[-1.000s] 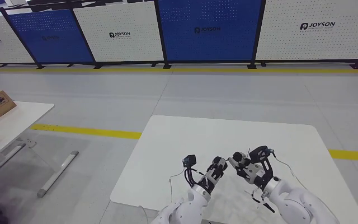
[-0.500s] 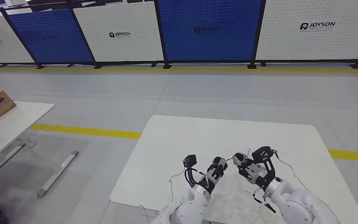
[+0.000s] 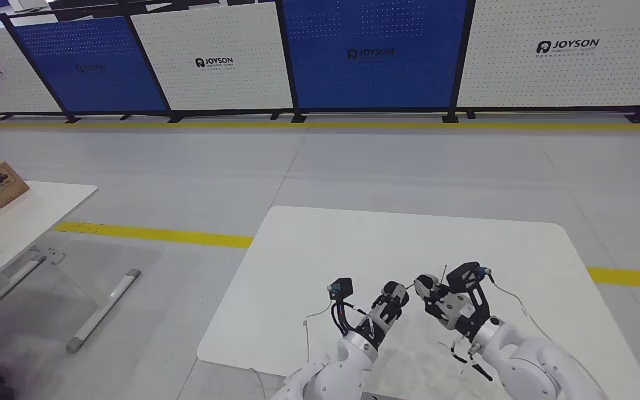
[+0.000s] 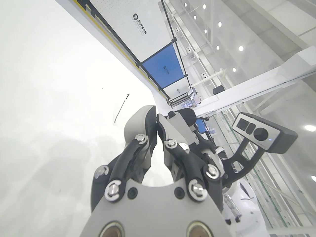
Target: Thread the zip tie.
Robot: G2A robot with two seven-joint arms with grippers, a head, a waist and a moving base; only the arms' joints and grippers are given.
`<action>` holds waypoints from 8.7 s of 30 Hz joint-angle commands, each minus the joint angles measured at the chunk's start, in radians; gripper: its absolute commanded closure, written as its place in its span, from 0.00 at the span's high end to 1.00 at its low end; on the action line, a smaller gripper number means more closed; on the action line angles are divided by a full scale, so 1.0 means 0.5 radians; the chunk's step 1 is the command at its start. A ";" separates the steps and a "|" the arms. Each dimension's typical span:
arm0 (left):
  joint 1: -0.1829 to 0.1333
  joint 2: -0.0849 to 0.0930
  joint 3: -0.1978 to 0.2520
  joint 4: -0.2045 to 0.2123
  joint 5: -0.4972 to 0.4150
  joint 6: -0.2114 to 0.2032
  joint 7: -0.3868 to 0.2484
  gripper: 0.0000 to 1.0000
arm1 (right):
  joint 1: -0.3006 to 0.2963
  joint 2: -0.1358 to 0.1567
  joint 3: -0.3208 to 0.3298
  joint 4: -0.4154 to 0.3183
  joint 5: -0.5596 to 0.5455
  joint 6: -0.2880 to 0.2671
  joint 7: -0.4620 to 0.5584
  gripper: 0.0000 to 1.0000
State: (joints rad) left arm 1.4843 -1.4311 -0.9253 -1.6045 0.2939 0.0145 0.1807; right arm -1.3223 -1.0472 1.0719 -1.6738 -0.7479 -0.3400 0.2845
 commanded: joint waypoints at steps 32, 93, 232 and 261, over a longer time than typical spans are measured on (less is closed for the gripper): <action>-0.008 0.003 -0.015 0.013 -0.006 0.025 0.007 0.00 | -0.025 -0.018 0.061 -0.005 -0.021 0.000 0.006 0.00; -0.004 -0.014 -0.114 -0.134 -0.732 0.120 -0.232 0.00 | -0.018 -0.025 0.063 0.094 -0.366 0.086 0.029 1.00; -0.033 -0.005 -0.014 -0.071 -0.736 0.033 -0.145 0.00 | 0.030 0.040 -0.061 0.052 -0.204 0.000 -0.025 0.00; -0.023 -0.005 -0.002 -0.102 -0.737 -0.075 -0.124 0.00 | 0.084 0.038 -0.135 0.121 -0.209 0.000 0.029 0.00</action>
State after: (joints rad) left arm 1.4724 -1.4336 -0.9264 -1.6551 -0.0750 -0.0222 0.1191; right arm -1.2806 -1.0286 1.0053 -1.6137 -0.8511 -0.3400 0.2976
